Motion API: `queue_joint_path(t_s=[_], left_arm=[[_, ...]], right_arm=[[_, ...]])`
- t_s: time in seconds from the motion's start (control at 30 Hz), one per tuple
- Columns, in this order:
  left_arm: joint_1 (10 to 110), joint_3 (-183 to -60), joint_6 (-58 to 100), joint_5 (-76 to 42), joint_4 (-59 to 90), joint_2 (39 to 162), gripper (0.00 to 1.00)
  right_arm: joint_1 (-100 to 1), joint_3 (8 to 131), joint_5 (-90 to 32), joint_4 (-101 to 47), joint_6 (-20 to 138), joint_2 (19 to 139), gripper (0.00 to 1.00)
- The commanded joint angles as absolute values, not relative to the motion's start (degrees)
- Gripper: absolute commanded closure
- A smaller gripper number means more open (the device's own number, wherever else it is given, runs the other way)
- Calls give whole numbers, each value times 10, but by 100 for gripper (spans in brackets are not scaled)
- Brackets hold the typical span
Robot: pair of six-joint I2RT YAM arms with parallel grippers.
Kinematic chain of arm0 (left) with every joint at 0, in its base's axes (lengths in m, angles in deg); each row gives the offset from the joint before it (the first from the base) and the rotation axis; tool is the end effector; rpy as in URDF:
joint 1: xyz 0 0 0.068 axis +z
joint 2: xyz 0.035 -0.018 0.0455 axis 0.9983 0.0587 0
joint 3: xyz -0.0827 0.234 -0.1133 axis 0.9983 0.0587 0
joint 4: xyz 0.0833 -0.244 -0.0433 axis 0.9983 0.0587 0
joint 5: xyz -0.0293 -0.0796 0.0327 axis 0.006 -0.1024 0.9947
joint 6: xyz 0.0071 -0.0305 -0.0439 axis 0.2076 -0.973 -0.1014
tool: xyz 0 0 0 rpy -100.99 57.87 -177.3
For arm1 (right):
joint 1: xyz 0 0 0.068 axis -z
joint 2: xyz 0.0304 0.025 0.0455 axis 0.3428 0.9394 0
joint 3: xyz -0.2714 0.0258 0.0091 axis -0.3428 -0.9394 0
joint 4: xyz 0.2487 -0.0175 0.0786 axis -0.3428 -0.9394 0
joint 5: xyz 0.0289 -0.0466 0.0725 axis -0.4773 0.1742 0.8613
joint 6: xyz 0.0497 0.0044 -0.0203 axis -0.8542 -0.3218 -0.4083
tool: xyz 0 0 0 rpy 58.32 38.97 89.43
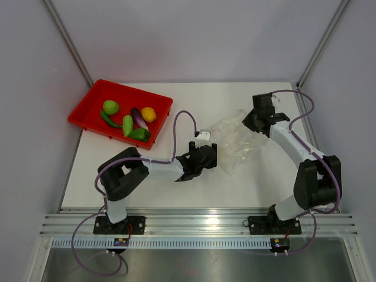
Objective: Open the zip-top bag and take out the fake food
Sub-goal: Adjust the zipper food storage bag at the center of the board.
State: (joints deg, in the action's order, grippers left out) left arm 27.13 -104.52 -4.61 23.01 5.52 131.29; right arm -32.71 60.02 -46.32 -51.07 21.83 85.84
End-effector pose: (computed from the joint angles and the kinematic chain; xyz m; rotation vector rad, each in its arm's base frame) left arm 0.2071 -0.3150 0.1524 0.1251 2.1440 -0.3713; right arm 0.3284 0.0676 0.2648 0.7208 2.2699 0.2725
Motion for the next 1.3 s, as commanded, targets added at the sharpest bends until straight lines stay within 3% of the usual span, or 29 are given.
queue_joint_path(t_s=[0.0, 0.3, 0.7, 0.9, 1.27], left_arm=[[275, -1056, -50, 232, 39, 1305, 31], [277, -1056, -49, 230, 41, 1305, 31], [277, -986, 20, 220, -32, 1245, 33], [277, -960, 62, 176, -64, 1218, 39], [276, -999, 87, 96, -98, 1297, 37]], right_arm=[[-325, 599, -477, -505, 211, 823, 100], [-314, 636, -487, -528, 210, 928, 100], [-288, 635, -506, -523, 209, 969, 100], [-286, 664, -526, -552, 210, 1009, 100], [-286, 654, -496, -529, 218, 1002, 99]])
